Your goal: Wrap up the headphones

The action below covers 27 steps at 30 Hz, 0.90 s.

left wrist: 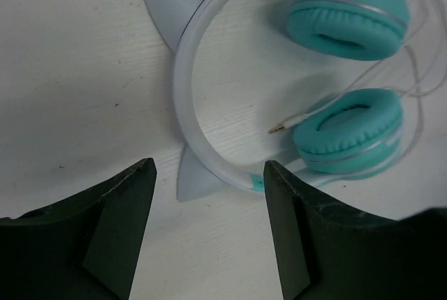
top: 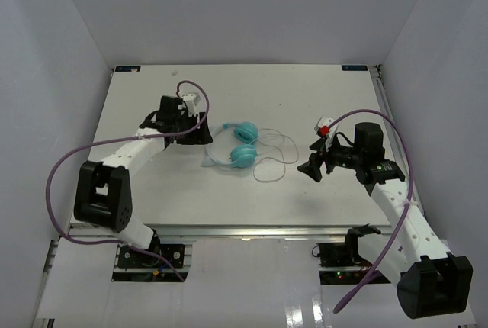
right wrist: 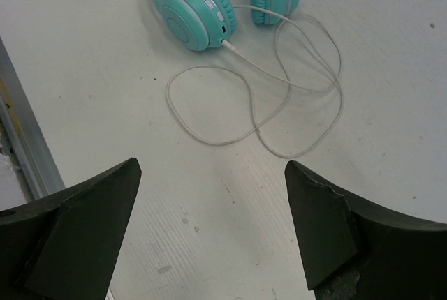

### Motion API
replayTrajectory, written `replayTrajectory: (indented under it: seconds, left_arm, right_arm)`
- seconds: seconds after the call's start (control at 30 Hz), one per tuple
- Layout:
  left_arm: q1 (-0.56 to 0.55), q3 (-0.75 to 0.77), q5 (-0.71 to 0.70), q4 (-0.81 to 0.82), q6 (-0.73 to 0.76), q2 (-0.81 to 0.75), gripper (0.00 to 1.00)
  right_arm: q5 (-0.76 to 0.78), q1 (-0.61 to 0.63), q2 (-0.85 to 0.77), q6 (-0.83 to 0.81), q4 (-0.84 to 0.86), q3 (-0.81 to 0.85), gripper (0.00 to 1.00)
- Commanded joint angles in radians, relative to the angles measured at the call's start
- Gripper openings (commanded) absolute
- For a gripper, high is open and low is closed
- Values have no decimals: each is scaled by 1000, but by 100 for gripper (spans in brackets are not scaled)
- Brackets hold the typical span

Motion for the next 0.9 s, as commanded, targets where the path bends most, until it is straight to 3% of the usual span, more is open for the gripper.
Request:
replayTrajectory:
  seconds: [0.0, 0.23, 0.47, 0.67, 0.7, 0.87]
  left_arm:
    - [-70, 135, -190, -94, 46, 170, 72]
    - [-93, 344, -303, -106, 87, 397, 67]
    - [-155, 333, -377, -107, 149, 463, 61]
    - [-173, 271, -323, -52, 139, 477, 51]
    - [-174, 265, -310, -44, 135, 478, 49]
    - [-176, 238, -232, -1, 114, 484, 20]
  right_arm:
    - [-76, -27, 9, 12, 46, -8, 90]
    - [-81, -45, 6, 14, 45, -12, 90]
    - [-87, -58, 27, 16, 46, -11, 90]
    - [-91, -70, 26, 19, 46, -13, 90]
    - [-92, -71, 25, 20, 46, -13, 90]
    - [-87, -74, 18, 20, 42, -16, 90]
